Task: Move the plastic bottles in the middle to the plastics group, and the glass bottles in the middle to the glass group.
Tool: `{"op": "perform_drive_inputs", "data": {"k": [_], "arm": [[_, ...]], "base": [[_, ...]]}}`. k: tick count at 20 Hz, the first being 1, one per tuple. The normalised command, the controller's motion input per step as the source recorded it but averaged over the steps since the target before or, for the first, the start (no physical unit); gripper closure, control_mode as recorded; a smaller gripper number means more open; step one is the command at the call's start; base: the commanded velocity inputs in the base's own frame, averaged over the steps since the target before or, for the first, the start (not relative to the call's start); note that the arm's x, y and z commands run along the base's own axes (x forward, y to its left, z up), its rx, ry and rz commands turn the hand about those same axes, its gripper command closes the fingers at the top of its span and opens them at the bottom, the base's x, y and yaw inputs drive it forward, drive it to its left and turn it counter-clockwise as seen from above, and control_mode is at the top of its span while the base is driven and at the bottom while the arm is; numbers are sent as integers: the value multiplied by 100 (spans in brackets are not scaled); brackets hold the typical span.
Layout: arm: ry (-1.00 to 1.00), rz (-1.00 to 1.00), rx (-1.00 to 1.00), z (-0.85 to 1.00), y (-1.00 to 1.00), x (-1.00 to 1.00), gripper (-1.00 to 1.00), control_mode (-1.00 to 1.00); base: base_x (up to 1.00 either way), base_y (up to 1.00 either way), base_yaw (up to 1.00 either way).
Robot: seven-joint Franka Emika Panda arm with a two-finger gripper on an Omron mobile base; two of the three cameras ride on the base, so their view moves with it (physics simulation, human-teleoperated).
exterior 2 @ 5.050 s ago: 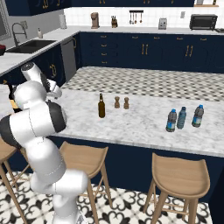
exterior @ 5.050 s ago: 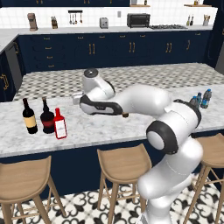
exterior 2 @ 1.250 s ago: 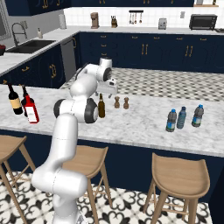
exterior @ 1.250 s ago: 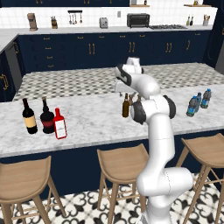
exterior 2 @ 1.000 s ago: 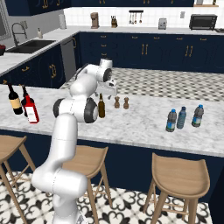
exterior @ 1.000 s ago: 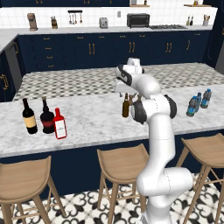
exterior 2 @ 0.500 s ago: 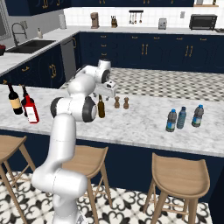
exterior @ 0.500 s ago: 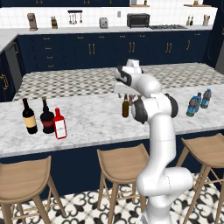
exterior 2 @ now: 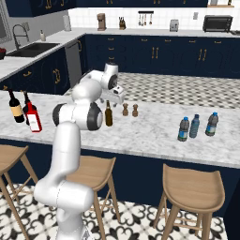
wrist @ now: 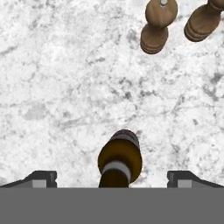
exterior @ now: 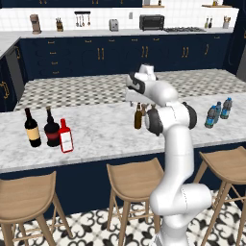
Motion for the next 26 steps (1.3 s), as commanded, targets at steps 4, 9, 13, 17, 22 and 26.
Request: {"op": "perform_drive_inputs", "data": {"k": [4,9,13,17,22,26], "arm": [[-11,-7,0,14,0,-3,-100,-100],[-3,-9,0,-2,0,-3,-100,-100],[0,-10,0,-17,0,-2,-100,-100],[0,-9,0,-9,0,-5,-100,-100],[0,-6,0,-2,0,0,-100,-100],[0,-5,0,-7,1,2,-100,-100]], "base": [[0,0,0],[0,0,0],[0,0,0],[0,0,0],[0,0,0],[0,0,0]]}}
